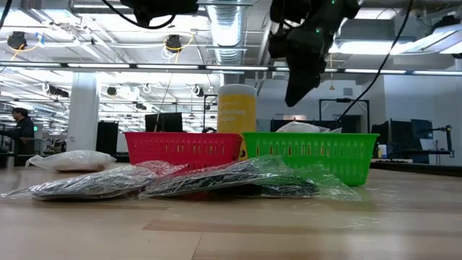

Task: Pick & Place Travel size toiletries
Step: Put the hairbrush into the left red bin

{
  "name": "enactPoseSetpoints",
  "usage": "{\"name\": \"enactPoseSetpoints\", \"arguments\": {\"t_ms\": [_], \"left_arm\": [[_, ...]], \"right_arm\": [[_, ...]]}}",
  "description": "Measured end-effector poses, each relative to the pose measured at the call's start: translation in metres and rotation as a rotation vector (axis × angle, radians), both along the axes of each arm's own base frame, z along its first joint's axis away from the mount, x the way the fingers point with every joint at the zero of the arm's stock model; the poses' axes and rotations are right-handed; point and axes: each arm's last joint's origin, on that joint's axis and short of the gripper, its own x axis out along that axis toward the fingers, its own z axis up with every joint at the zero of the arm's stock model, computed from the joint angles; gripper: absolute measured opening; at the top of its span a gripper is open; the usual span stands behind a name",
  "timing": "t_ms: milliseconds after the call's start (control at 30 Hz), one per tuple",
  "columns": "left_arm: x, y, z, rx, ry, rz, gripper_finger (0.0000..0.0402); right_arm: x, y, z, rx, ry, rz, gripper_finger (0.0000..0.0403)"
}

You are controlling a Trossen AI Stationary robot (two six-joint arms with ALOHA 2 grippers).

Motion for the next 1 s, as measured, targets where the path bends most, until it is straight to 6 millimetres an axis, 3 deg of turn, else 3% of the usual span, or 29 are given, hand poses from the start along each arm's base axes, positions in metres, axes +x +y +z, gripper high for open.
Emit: {"name": "enactPoseSetpoints", "arguments": {"t_ms": [367,667,1000], "left_arm": [[0.000,0.000,0.000,-0.001,-0.003,0.000,0.0102],[0.000,0.000,0.000,-0.002,-0.004,0.000,0.0102],[0.000,0.000,0.001,-0.002,-0.006,0.000,0.0102]], "right_arm": [[-0.024,-0.064,-0.005,0.007,0.057,-0.210,0.0114],[-0.063,-0.117,-0.041,0.026,0.098,-0.420,0.0114],[-0.099,-0.159,-0.059,0.005,0.060,-0.579,0.0114]]}}
